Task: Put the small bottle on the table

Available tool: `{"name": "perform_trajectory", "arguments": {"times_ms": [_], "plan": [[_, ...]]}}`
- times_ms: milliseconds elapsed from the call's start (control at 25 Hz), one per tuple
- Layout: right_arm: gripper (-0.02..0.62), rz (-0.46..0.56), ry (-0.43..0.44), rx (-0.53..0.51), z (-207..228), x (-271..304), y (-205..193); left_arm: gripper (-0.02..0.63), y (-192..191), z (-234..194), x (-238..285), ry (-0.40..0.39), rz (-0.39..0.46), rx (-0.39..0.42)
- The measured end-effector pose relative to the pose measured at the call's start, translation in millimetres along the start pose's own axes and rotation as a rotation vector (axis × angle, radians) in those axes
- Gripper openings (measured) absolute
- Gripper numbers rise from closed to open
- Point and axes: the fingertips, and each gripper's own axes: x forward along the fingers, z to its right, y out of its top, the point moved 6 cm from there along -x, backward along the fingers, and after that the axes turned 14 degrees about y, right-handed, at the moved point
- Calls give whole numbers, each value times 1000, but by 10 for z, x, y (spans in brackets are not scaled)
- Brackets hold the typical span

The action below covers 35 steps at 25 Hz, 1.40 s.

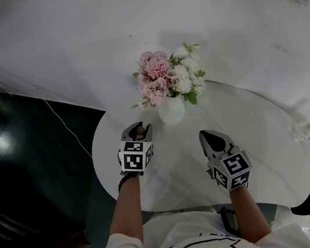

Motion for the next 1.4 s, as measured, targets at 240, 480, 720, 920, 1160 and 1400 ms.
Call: {"name": "perform_trajectory", "arguments": {"times_ms": [240,480,720,920,1160,1400], "plan": [[-8,9,-9,9,-37,-27,-29,155,11,-5,-19,-11,-2,-18],[-8,21,-20,11,-107,-70,7,179,17,-29,-90,-12,-1,-36],[-8,38,-18,-4,-169,-136,69,179,37,-47,-220,2,13,-30],[-8,57,-11,-14,-242,-238,157,179,95,-80,-404,20,26,-31],[-8,80,5,-14,-356,-401,262,179,194,-75,-700,44,57,-27],[-8,96,18,-36,-518,-605,415,179,281,-7,-1024,54,75,-28]]}}
